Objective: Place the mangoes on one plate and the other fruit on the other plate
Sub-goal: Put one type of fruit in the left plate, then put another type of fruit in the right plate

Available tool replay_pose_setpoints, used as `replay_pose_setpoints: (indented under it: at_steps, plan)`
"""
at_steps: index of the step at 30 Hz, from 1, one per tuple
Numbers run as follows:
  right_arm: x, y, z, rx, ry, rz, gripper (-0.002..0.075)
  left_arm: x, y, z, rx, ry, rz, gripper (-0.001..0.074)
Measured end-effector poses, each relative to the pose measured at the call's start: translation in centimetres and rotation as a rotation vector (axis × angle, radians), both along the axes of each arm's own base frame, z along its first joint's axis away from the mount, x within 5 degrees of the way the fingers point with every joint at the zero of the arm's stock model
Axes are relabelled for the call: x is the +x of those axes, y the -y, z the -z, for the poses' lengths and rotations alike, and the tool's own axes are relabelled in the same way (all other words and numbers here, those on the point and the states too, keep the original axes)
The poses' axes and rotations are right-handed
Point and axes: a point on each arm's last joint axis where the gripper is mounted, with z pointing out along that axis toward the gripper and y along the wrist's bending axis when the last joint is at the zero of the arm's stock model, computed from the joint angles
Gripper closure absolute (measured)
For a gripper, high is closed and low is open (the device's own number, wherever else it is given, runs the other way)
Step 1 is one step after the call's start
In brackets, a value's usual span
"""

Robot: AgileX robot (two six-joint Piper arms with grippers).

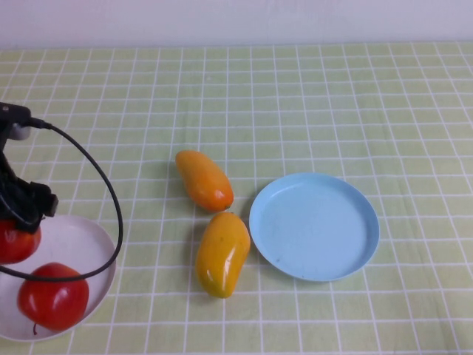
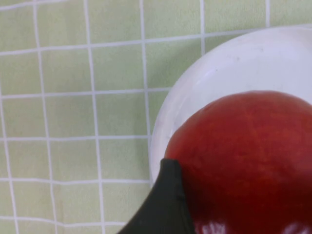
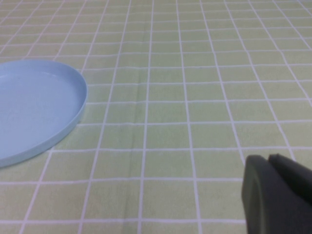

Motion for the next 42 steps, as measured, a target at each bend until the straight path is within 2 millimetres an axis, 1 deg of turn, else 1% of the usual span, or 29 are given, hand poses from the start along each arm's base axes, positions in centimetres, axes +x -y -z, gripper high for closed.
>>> replay_pose_setpoints:
  at_steps: [4, 11, 15, 18, 25, 27, 30, 34, 36, 37, 38, 40, 41, 42]
  plan:
    - [0.0, 0.0, 0.0, 0.000, 0.000, 0.000, 0.0742, 0.8, 0.2, 1.4, 0.009, -0.042, 0.011, 0.0144]
    - [0.0, 0.0, 0.0, 0.000, 0.000, 0.000, 0.0742, 1.5, 0.4, 2.5, 0.004, -0.067, 0.039, 0.0144]
    - [0.0, 0.0, 0.0, 0.000, 0.000, 0.000, 0.0742, 1.5, 0.8, 2.7, -0.041, -0.075, 0.038, 0.0136]
    - [0.0, 0.0, 0.0, 0.000, 0.000, 0.000, 0.0742, 1.6, 0.9, 2.8, -0.050, -0.071, 0.041, 0.0073]
    - [0.0, 0.0, 0.0, 0.000, 0.000, 0.000, 0.0743, 1.6, 0.9, 2.7, -0.047, -0.058, 0.048, 0.0066]
    - [0.0, 0.0, 0.0, 0.000, 0.000, 0.000, 0.0742, 1.5, 0.9, 2.4, -0.049, -0.048, 0.048, 0.0066]
    - [0.0, 0.0, 0.0, 0.000, 0.000, 0.000, 0.0742, 1.0, 0.8, 1.3, -0.054, -0.013, 0.049, 0.0066]
    - [0.0, 0.0, 0.0, 0.000, 0.000, 0.000, 0.0742, -0.2, 0.8, -0.9, -0.066, 0.060, 0.055, 0.0066]
    - [0.0, 0.0, 0.0, 0.000, 0.000, 0.000, 0.0742, -1.3, 0.9, -2.4, -0.076, 0.103, 0.059, 0.0069]
    - [0.0, 0.0, 0.0, 0.000, 0.000, 0.000, 0.0742, -1.9, 0.9, -2.9, -0.082, 0.118, 0.061, 0.0078]
    - [0.0, 0.0, 0.0, 0.000, 0.000, 0.000, 0.0743, -2.6, 0.9, -3.4, -0.094, 0.137, 0.062, 0.0103]
    - [0.0, 0.0, 0.0, 0.000, 0.000, 0.000, 0.0743, -4.2, 0.8, -4.3, -0.123, 0.170, 0.060, 0.0191]
    - [0.0, 0.0, 0.0, 0.000, 0.000, 0.000, 0.0742, -5.1, 0.7, -4.3, -0.131, 0.173, 0.056, 0.0278]
    - [0.0, 0.0, 0.0, 0.000, 0.000, 0.000, 0.0742, -5.9, 0.6, -4.5, -0.139, 0.187, 0.056, 0.0345]
